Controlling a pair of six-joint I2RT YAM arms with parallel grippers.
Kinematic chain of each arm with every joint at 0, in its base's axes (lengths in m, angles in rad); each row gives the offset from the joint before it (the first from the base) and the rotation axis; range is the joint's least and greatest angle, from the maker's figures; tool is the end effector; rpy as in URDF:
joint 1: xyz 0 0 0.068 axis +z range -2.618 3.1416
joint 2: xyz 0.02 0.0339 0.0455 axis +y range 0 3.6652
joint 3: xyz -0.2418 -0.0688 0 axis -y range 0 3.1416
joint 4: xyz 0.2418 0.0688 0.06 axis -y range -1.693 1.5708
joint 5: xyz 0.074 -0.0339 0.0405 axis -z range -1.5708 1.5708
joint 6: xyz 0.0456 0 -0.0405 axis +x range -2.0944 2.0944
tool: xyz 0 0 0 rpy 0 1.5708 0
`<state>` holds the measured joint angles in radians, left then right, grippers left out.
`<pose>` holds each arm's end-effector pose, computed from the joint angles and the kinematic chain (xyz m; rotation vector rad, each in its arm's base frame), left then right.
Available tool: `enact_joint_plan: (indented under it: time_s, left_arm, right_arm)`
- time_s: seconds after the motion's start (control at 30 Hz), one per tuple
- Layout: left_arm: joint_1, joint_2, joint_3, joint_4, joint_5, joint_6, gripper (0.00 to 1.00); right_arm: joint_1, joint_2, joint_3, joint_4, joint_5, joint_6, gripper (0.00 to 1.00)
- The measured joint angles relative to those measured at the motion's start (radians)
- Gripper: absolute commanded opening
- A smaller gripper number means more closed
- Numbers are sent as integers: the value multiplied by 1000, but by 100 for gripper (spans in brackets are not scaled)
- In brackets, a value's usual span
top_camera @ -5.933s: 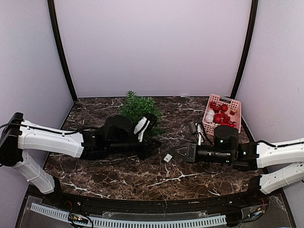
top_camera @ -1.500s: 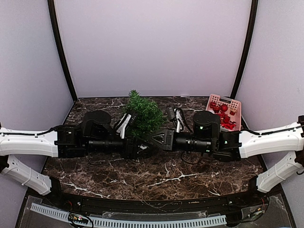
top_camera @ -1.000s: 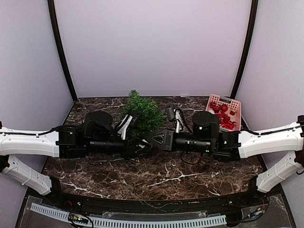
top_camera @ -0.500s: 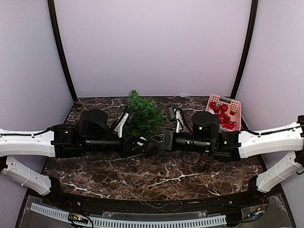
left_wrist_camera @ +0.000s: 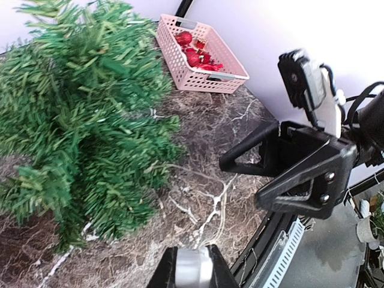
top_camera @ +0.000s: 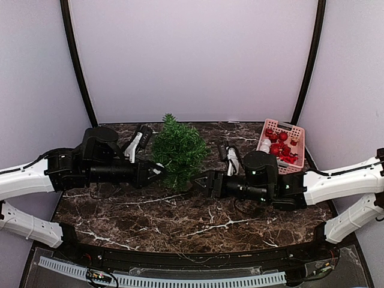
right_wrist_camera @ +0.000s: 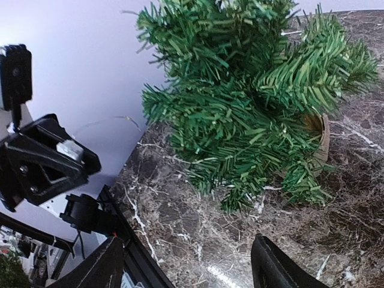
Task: Decorate the small christmas tree
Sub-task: Pass from the right arm to the left, then place the side of the string light on the light string.
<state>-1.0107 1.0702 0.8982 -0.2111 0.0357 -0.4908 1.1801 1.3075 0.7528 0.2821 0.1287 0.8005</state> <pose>0.1385 -0.2240 0.2987 0.5635 2.0204 -0.9933 0.1231 0.2835 0.2385 -0.2864 2.0183 1.2199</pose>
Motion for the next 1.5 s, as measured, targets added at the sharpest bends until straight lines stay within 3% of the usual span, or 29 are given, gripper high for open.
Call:
enact_joint_plan:
  time_s: [0.4, 0.63, 0.7, 0.9, 1.5]
  left_arm:
    - [21, -33, -8, -29, 41, -3, 10]
    - [25, -41, -37, -21, 63, -10, 10]
    - [26, -44, -50, -14, 71, -14, 10]
    - [27, -53, -83, 10, 79, -21, 10]
    - [97, -53, -214, 53, 86, -50, 10]
  right_arm:
    - [60, 276, 116, 47, 53, 20, 49]
    - [63, 314, 153, 111, 56, 21, 45]
    - [63, 327, 165, 117, 56, 21, 38]
    - [63, 353, 179, 129, 63, 28, 1]
    - [63, 338, 113, 138, 74, 47, 0]
